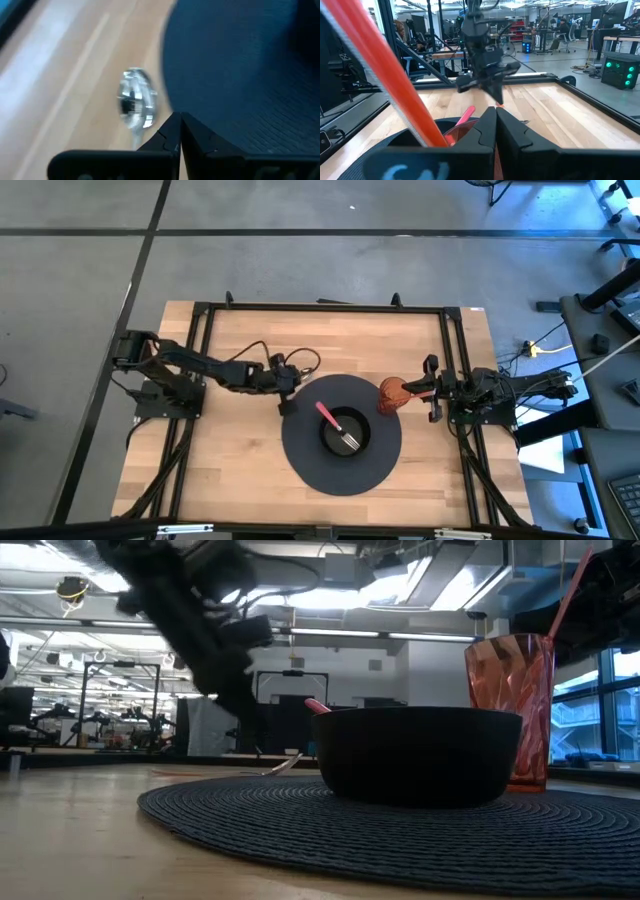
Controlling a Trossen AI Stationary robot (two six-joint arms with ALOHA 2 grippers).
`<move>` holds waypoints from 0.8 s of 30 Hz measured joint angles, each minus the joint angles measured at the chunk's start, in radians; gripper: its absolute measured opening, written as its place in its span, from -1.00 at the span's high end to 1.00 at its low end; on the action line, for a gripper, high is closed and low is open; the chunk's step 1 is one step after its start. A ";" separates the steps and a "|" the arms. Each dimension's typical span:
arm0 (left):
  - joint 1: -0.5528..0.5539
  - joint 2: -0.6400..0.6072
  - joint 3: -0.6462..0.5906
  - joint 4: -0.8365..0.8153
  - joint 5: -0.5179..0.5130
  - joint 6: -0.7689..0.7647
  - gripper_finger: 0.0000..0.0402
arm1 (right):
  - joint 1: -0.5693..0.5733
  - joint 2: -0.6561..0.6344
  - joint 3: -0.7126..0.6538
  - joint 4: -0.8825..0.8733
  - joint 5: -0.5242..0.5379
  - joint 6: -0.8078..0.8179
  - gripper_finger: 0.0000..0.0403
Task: Pick & Place Utensil
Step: Put the orange spoon into the black bowl on the gray mat
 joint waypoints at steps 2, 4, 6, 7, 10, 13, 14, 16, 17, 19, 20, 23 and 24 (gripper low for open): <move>0.006 0.001 0.079 -0.152 -0.042 -0.041 0.98 | 0.000 0.000 0.000 0.000 0.000 0.000 0.96; 0.021 0.008 0.158 -0.315 -0.084 -0.076 0.99 | 0.000 0.000 0.000 0.000 0.000 0.000 0.96; 0.050 0.029 0.233 -0.424 -0.079 -0.109 0.99 | 0.000 0.000 0.000 -0.001 0.000 0.001 0.96; 0.064 0.034 0.259 -0.474 -0.066 -0.114 0.99 | 0.000 0.000 0.000 0.000 0.000 0.002 0.96; 0.104 0.057 0.299 -0.516 0.002 -0.048 0.98 | 0.000 0.003 0.000 -0.001 -0.001 0.003 0.96; 0.140 0.077 0.298 -0.522 0.057 0.055 0.98 | 0.000 0.011 0.000 -0.001 -0.002 0.003 0.96; 0.150 0.086 0.298 -0.522 0.059 0.075 0.97 | 0.000 0.015 0.000 0.000 -0.001 0.003 0.96; 0.167 0.106 0.297 -0.526 0.055 0.083 0.93 | 0.000 0.019 0.000 -0.001 -0.001 0.003 0.96; 0.174 0.117 0.297 -0.527 0.059 0.085 0.90 | 0.000 0.019 0.000 -0.001 -0.001 0.001 0.96; 0.178 0.140 0.296 -0.520 0.089 0.092 0.82 | 0.000 0.020 0.000 0.000 -0.001 0.000 0.96; 0.178 0.152 0.296 -0.520 0.108 0.098 0.78 | 0.000 0.020 0.000 0.000 -0.001 0.000 0.96; 0.170 0.192 0.296 -0.520 0.129 0.112 0.63 | 0.000 0.020 0.000 0.000 -0.001 0.000 0.96; 0.169 0.203 0.296 -0.517 0.121 0.116 0.58 | 0.000 0.020 0.000 0.000 -0.001 0.001 0.96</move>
